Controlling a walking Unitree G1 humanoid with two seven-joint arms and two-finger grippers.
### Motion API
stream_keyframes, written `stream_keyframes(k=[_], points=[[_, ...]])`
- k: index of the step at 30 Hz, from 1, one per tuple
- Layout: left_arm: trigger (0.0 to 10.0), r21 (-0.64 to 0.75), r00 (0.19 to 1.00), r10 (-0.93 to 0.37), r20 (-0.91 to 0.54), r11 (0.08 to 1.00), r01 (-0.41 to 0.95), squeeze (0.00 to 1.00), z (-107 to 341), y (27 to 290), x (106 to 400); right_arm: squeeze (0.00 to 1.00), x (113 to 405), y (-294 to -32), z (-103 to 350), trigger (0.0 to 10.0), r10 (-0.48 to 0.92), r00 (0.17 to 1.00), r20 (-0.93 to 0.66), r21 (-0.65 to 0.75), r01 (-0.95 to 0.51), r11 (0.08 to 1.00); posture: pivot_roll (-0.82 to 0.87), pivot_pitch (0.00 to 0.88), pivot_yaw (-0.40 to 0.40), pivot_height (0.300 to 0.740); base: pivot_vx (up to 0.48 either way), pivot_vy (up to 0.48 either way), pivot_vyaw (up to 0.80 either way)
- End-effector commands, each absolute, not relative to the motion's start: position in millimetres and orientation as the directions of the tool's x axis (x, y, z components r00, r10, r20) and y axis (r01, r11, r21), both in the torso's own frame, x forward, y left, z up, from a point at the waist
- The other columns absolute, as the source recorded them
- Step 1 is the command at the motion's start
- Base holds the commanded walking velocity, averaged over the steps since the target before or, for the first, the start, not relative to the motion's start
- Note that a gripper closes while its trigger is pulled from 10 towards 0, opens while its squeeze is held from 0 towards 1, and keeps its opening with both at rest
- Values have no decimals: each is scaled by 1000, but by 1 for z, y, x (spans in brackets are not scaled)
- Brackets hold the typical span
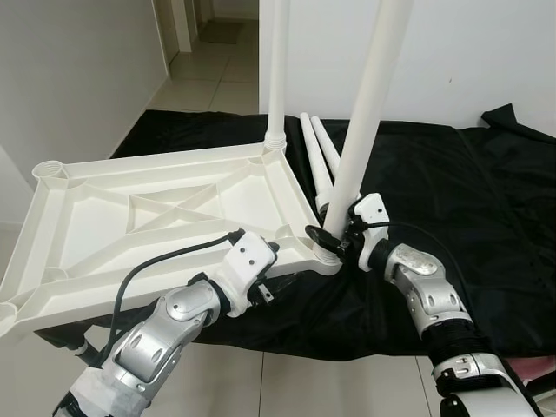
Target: Building children table
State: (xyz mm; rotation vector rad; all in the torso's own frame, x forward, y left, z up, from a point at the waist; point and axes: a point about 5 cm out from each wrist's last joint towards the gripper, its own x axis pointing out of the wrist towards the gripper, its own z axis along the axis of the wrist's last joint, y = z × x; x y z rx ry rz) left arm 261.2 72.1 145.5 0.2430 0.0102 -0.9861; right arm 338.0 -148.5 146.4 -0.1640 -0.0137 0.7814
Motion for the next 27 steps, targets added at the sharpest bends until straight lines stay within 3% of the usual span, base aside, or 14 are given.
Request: stream_keyframes(k=[1,5,6,7,17,20,24,26,27], points=[[10000,193,475,-869,-138,447,874,0,146,69,255,0,337,-153,136,0,710,699,-87,-123,-715,688,33,5,4,740,0,0,0],[10000,196,477,-868,-141,447,873,0,145,69,255,0,336,-157,131,0,699,710,-85,-99,-704,704,29,0,1,740,0,0,0],[10000,196,476,-868,-141,447,873,0,145,69,254,0,335,-158,130,7961,687,723,-77,-78,-691,719,26,0,0,740,0,0,0],[10000,196,475,-868,-142,446,873,0,144,69,254,0,334,-158,129,10000,669,740,-70,-63,-673,737,22,0,0,740,0,0,0],[10000,193,470,-871,-144,441,877,0,144,67,254,0,333,-153,130,10000,524,850,-52,-33,-526,850,12,0,-4,740,0,0,0],[10000,189,465,-874,-145,436,880,0,143,66,253,0,329,-145,129,10000,370,927,-59,2,-371,929,10,0,-7,740,0,0,0],[10000,189,463,-874,-145,435,880,0,142,66,253,0,328,-144,129,10000,318,946,-60,15,-318,948,9,0,-9,740,0,0,0],[10000,189,463,-875,-145,434,881,0,142,65,253,0,320,-135,128,10000,180,982,-51,18,-180,984,8,0,-15,740,0,0,0],[10000,189,463,-875,-145,434,881,0,142,65,253,0,320,-135,128,10000,180,982,-51,18,-180,984,8,0,-15,740,0,0,0]])
